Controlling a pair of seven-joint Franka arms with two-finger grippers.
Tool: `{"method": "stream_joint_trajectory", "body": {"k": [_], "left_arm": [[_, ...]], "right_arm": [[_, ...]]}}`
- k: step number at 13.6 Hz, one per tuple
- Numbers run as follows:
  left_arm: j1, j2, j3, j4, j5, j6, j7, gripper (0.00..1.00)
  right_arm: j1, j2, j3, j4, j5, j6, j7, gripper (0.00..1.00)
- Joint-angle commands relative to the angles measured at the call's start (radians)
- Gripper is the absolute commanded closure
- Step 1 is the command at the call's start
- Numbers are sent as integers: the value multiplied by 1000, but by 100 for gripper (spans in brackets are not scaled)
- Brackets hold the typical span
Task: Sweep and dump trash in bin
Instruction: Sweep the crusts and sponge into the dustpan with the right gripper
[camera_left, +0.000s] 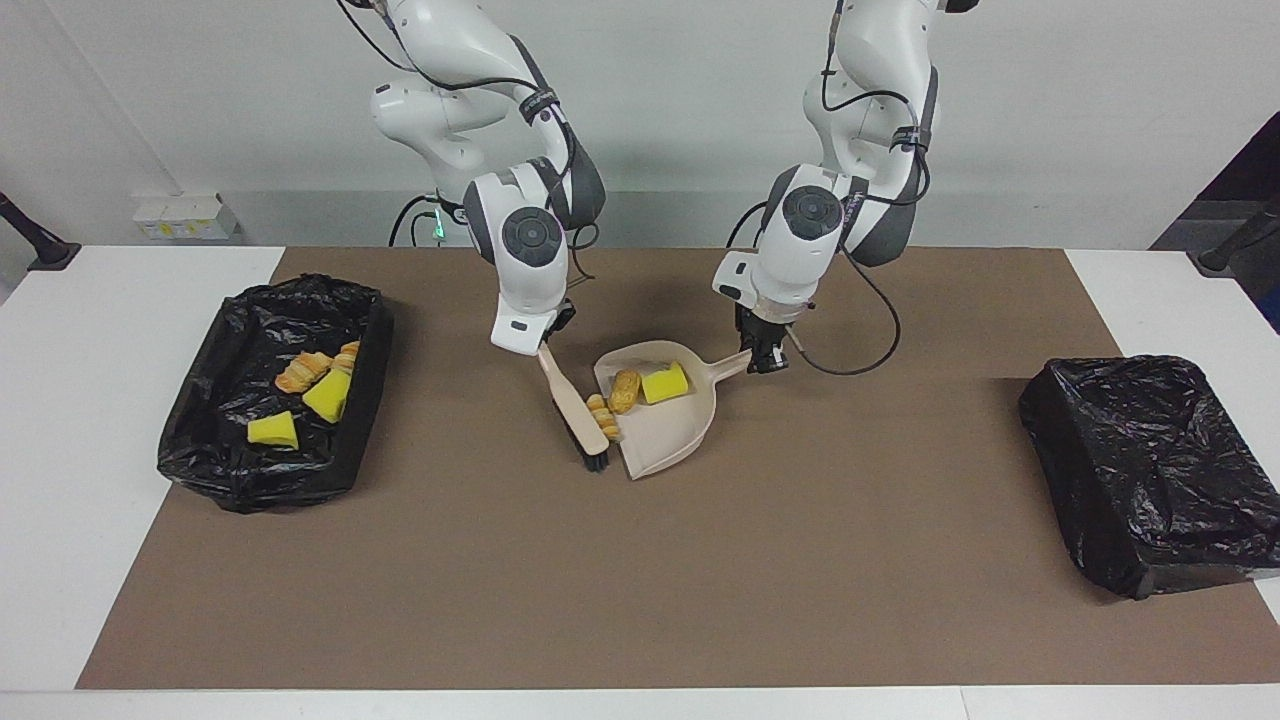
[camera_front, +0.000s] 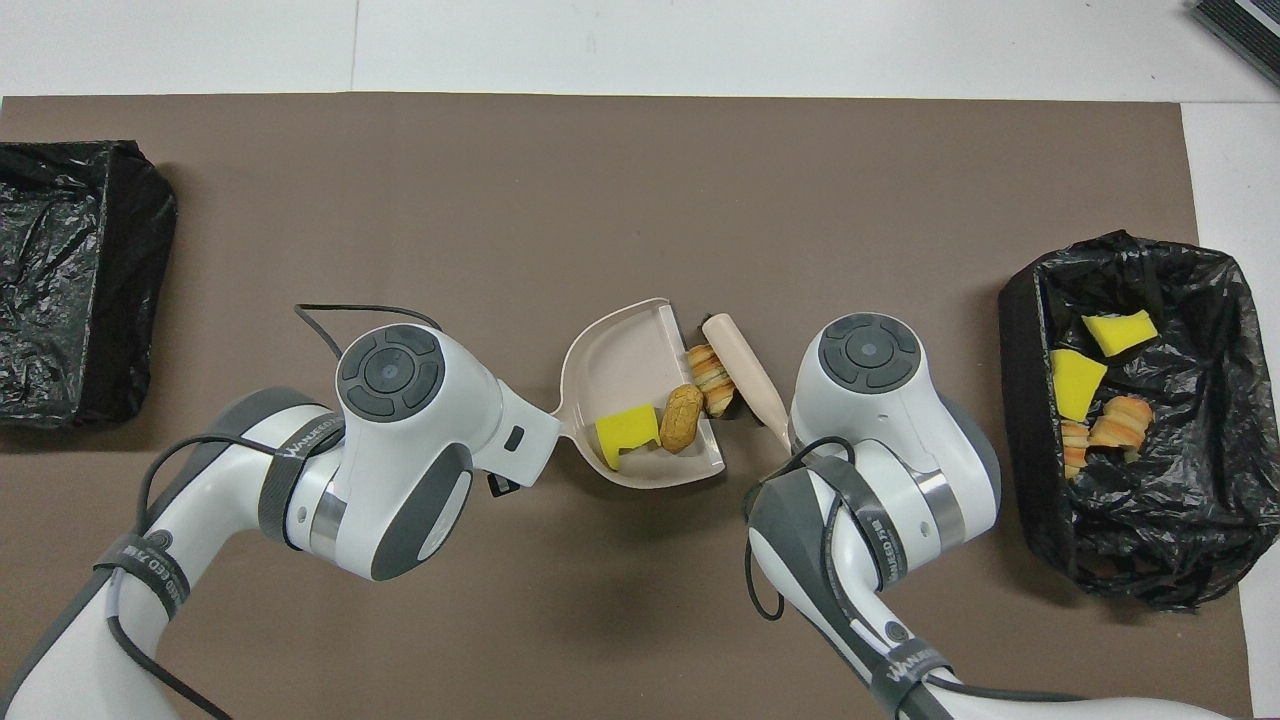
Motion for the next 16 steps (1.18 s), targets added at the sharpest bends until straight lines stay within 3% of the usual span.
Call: {"method": "stream_joint_trajectory", "body": {"k": [1, 6, 9, 16], "left_arm": [[-11, -10, 7, -29, 0, 63, 14, 100], [-11, -10, 7, -30, 0, 57, 19, 100], [-9, -10, 7, -30, 0, 62, 23, 100], [8, 1, 7, -23, -42, 86, 106, 100]], "right_arm": [[-1, -33, 4, -45, 82, 18, 67, 100], [114, -20, 4, -33, 246, 72, 178, 100], [116, -42, 1, -19, 261, 59, 183, 100], [14, -142, -13, 110, 149, -183, 227, 100]]}}
